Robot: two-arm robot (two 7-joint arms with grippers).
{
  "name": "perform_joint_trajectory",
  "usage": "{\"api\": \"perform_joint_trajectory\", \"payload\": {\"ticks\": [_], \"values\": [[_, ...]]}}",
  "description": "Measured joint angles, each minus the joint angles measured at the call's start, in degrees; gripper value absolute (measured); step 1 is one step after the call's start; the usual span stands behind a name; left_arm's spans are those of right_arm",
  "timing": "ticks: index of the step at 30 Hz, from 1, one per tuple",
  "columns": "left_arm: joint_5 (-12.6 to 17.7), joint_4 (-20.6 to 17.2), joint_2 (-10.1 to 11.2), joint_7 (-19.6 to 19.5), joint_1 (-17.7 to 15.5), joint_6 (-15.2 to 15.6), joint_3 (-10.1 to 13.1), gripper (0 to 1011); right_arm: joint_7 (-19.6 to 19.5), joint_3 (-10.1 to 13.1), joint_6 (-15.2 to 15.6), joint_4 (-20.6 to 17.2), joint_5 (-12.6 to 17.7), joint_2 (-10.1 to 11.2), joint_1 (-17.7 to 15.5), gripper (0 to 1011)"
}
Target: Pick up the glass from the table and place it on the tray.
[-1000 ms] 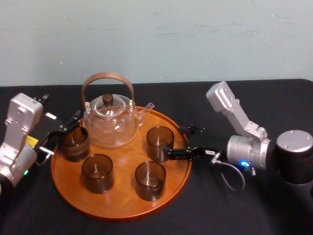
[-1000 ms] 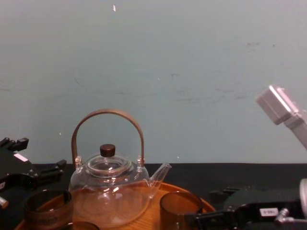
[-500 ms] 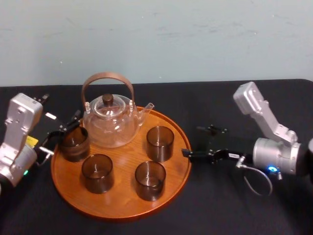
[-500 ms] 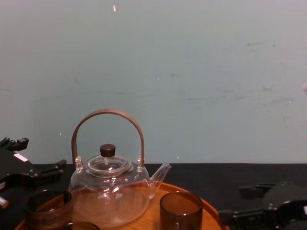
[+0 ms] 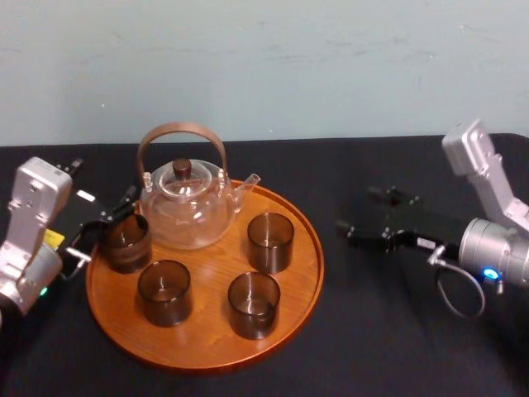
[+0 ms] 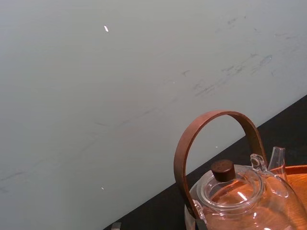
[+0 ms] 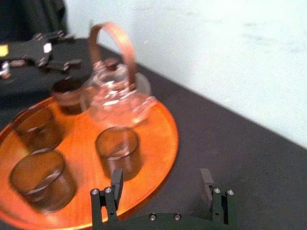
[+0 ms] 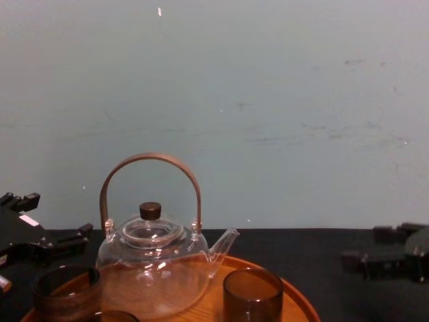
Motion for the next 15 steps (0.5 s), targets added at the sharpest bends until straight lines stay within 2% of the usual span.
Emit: {"api": "perform_joint_trajectory", "payload": {"ticks": [9, 15], "values": [[0.0, 0.0, 0.0, 0.0, 0.0, 0.0, 0.0, 1001, -5.4, 3.9, -2.6, -0.1, 0.4, -2.1, -1.4, 1002], [0.0, 0.0, 0.0, 0.0, 0.0, 0.0, 0.0, 1001, -9.4, 6.4, -5.2, 0.0, -0.8, -4.3, -2.6, 1002]]}}
